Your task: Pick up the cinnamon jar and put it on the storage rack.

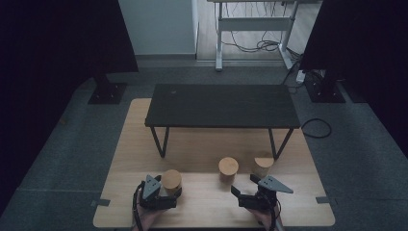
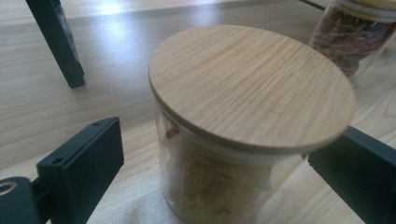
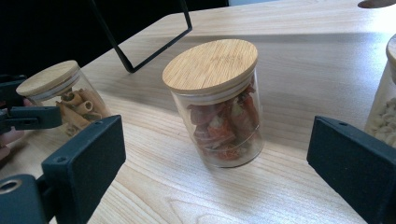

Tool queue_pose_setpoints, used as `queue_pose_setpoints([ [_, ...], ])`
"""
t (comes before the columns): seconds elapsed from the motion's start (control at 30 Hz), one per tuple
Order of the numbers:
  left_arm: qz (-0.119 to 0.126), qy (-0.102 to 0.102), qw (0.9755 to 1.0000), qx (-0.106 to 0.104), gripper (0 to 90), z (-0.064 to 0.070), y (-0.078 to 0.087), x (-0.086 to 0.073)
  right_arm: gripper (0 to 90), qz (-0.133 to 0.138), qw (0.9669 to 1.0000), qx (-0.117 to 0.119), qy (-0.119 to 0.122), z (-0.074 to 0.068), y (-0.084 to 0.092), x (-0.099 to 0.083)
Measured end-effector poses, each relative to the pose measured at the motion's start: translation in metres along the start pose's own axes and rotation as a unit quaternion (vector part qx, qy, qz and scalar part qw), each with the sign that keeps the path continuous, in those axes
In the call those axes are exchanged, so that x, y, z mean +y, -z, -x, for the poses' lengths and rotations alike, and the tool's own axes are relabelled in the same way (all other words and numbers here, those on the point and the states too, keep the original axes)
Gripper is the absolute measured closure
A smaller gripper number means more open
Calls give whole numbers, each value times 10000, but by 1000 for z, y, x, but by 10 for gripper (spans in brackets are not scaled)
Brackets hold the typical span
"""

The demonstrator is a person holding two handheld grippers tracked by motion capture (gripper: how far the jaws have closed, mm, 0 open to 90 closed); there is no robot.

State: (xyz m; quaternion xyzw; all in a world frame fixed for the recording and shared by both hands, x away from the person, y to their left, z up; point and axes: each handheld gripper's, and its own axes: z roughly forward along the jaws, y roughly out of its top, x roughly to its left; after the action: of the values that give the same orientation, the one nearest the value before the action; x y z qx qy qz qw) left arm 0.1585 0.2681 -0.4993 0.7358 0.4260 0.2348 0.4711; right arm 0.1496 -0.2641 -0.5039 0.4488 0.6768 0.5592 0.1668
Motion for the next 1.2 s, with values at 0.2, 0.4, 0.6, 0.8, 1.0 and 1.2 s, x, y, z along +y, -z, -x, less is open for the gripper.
queue_pose_setpoints([
  [0.2,7,-40,10000,32,30,1,-3,0,40,-6,10000,-11,-11,1,0,0],
  [0.4,-5,-77,10000,26,32,2,-8,2,39,-33,10000,6,27,0,-1,0],
  [0.6,-27,-97,9999,37,138,2,-7,3,39,-55,10000,12,41,-1,-1,0],
  [0.8,-59,-171,9998,-36,244,2,-6,5,39,-53,10000,9,45,-1,-1,0],
  [1.0,-59,-268,9996,9,250,4,-5,5,39,-62,10000,4,49,-1,-2,0],
  [1.2,23,-276,9994,-184,252,0,-4,4,39,-60,10000,-13,53,-2,-1,0],
])
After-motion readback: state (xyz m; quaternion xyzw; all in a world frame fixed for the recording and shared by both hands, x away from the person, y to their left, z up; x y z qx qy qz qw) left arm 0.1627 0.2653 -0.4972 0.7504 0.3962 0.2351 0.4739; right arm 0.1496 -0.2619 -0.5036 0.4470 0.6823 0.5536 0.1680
